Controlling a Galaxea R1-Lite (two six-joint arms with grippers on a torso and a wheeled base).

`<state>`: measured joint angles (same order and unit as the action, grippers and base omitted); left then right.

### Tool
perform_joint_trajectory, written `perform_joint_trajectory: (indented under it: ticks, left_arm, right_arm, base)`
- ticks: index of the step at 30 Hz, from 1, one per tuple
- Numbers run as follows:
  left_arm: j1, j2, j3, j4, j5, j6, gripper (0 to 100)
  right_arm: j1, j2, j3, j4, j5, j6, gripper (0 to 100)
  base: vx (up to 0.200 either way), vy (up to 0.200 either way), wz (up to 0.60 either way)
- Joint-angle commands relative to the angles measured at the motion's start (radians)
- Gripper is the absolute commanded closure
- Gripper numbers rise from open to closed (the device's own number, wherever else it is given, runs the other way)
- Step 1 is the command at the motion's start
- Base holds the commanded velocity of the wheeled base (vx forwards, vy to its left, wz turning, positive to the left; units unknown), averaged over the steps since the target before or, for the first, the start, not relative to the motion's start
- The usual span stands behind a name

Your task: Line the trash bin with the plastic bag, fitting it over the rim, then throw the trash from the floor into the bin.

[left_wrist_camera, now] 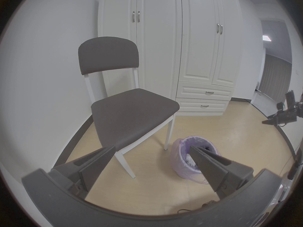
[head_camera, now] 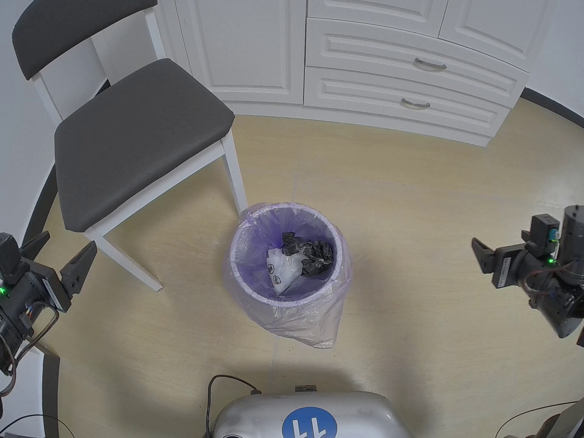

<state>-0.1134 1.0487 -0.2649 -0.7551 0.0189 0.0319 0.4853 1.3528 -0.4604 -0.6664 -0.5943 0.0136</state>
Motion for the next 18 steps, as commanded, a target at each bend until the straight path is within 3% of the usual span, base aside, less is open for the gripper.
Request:
perform_joint_trajectory:
  ticks: [1,7,8,10,13,18]
  left_arm:
    - [0.029,-0.079,0.033,0.003,-0.007,0.003,0]
    - [0.024,-0.136,0.042,0.003,-0.016,-0.003,0]
    - [0.024,-0.148,0.042,0.002,-0.025,-0.014,0]
    - [0.024,-0.173,0.042,0.003,-0.033,-0.03,0]
    - [0.024,-0.207,0.041,0.005,-0.043,-0.033,0]
    - [0.024,-0.276,0.026,0.017,-0.045,-0.037,0]
  right_arm:
    - [-0.137,-0.238,0.095,-0.001,0.002,-0.007,0]
    - [-0.22,-0.488,0.155,0.008,0.094,-0.083,0]
    - [-0.257,-0.572,0.172,0.014,0.146,-0.115,0]
    - [-0.315,-0.639,0.19,0.024,0.18,-0.127,0]
    - [-0.37,-0.719,0.213,0.057,0.191,-0.118,0]
    - [-0.387,-0.85,0.206,0.151,0.191,-0.055,0]
  base:
    - [0.0,0.0,0.0]
    - [0.0,0.0,0.0]
    - [0.0,0.0,0.0]
    - [0.0,0.0,0.0]
    - [0.0,0.0,0.0]
    - [0.0,0.0,0.0]
